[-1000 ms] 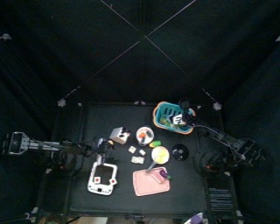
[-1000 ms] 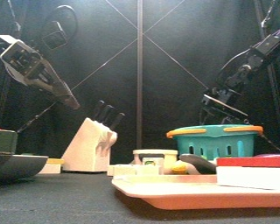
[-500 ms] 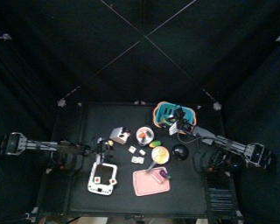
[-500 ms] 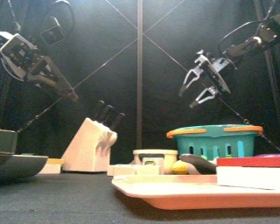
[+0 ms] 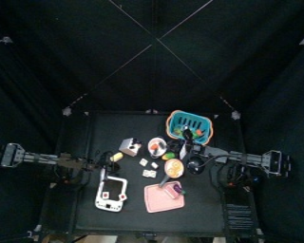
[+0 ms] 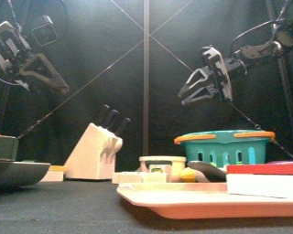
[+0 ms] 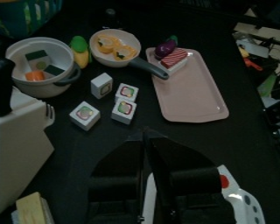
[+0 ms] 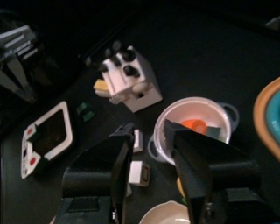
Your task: Move stove closer to center
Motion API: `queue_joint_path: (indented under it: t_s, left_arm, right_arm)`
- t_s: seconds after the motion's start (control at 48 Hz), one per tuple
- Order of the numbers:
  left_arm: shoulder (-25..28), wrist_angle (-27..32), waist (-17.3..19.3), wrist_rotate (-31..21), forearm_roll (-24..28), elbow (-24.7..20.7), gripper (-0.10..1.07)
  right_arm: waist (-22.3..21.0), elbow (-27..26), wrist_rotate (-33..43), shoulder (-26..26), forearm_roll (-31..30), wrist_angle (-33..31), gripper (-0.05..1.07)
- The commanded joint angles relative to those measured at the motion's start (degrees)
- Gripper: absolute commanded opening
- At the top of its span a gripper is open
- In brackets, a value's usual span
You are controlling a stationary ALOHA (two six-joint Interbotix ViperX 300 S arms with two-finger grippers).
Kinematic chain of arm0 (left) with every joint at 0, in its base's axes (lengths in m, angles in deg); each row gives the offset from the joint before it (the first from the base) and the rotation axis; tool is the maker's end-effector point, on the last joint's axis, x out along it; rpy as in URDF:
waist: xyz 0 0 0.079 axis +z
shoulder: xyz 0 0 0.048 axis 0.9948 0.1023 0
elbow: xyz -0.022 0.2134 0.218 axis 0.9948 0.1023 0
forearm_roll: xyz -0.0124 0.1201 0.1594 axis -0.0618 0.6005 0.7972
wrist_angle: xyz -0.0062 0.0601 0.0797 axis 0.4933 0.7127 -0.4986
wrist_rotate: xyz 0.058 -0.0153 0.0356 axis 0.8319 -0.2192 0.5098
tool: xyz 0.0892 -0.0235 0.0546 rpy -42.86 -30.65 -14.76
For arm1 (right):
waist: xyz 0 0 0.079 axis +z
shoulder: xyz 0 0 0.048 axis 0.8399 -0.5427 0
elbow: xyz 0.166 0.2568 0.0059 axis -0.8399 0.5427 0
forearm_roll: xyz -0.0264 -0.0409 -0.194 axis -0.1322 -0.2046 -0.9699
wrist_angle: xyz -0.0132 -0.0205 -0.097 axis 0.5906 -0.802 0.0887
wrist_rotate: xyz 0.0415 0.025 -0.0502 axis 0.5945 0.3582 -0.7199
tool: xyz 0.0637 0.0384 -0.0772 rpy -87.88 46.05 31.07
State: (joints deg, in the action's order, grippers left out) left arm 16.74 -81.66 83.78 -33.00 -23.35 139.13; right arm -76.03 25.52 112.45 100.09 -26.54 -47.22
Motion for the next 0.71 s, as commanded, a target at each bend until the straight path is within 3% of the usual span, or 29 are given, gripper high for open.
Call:
queue_joint_path:
  t_s: [0.0, 0.229, 0.688]
  left_arm:
    - [-0.5, 0.5, -1.8, 0.1, -1.5, -0.8, 0.48]
    - [-1.0, 7.6, -7.6, 0.1, -5.5, -1.4, 0.48]
    - [-4.6, 28.6, -16.1, 0.0, -18.6, -3.1, 0.48]
  right_arm:
    - [2.6, -2.1, -0.2, -1.8, -0.2, 0.6, 0.66]
    - [8.6, -5.4, -0.3, -7.1, -2.4, 0.6, 0.55]
    - [16.5, -11.7, -0.2, -16.1, -6.4, 0.4, 0.54]
